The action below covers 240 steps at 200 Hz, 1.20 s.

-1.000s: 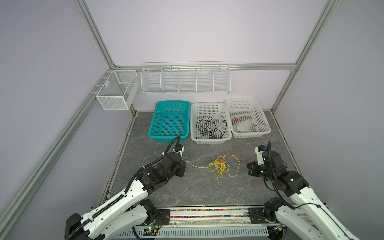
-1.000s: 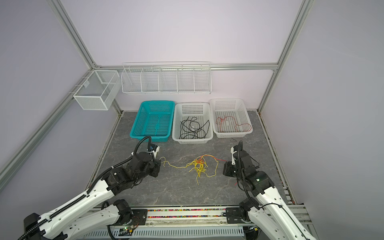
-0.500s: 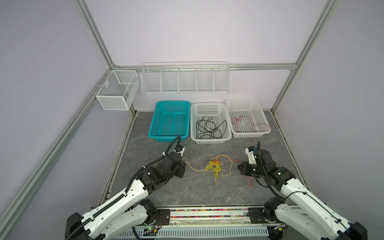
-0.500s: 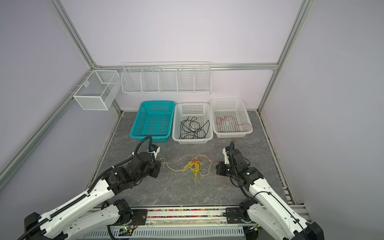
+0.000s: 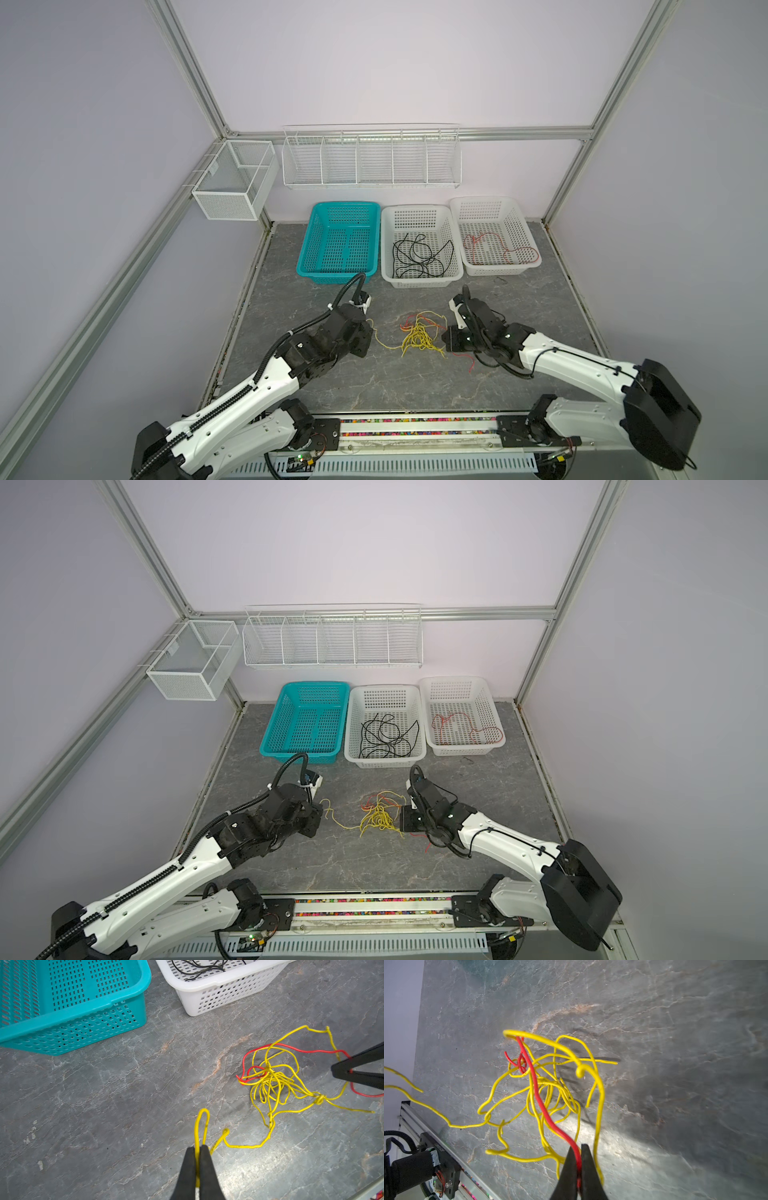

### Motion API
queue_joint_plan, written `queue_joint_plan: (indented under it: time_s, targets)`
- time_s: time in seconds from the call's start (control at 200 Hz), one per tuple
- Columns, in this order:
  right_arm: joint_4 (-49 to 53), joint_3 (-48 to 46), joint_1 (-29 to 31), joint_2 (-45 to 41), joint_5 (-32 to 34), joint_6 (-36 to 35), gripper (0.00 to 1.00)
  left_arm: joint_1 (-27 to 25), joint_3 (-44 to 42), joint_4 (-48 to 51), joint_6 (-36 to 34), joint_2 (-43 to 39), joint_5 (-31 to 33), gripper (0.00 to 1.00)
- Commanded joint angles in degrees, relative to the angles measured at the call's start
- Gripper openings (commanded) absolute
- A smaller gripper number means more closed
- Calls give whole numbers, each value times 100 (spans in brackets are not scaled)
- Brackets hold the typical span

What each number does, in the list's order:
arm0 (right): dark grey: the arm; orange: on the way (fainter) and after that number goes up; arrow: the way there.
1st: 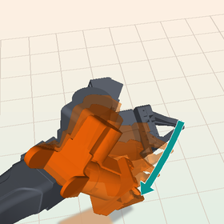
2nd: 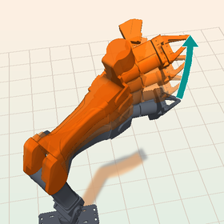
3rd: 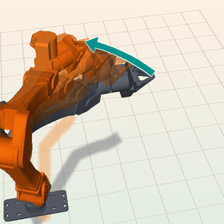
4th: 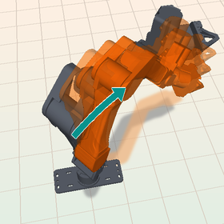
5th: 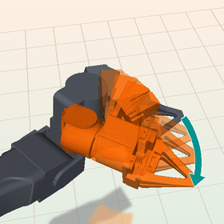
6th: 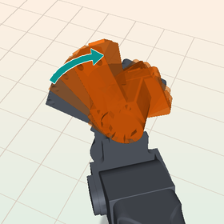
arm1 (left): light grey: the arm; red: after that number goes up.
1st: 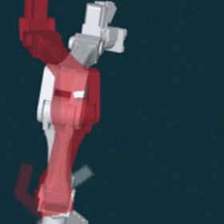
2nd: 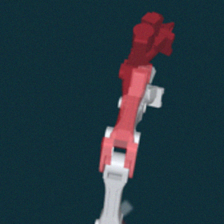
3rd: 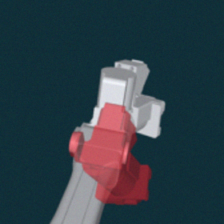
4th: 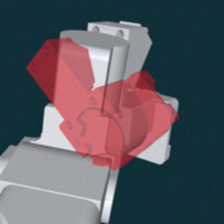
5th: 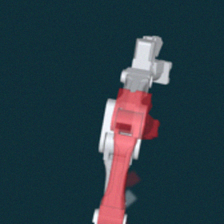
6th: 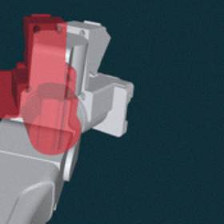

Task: Untangle the cables

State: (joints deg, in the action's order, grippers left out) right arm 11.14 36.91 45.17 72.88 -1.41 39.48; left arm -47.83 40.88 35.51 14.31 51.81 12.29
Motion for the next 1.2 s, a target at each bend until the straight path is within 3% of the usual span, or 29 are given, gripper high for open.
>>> queue_joint_plan:
  time_s: [0.0, 0.315, 0.5, 0.715, 0.97, 1.075, 1.195]
  targets:
    - [-521, 260, 195, 485, 168, 65, 6, 20, -54, 11, -90, -42, -210, 0]
    - [-753, 1055, 652, 1754, 444, -206, 6, 20, -98, -52, -95, -153, -308, 0]
    - [-415, 1008, 571, 1472, 1237, 97, 6, 20, -115, -86, -95, -270, -428, 0]
    - [-391, 731, -208, 946, 371, -62, 7, 20, -124, -123, -96, -354, -581, 0]
    - [234, 916, -154, 95, 28, -516, 40, 20, -127, -123, -108, -346, -710, 0]
    - [580, 1054, 2, -163, 33, -601, 48, 20, -134, -127, -95, -332, -763, 0]
    - [960, 1134, 309, -331, 173, -772, 51, 11, -133, -123, -95, -321, -764, 0]
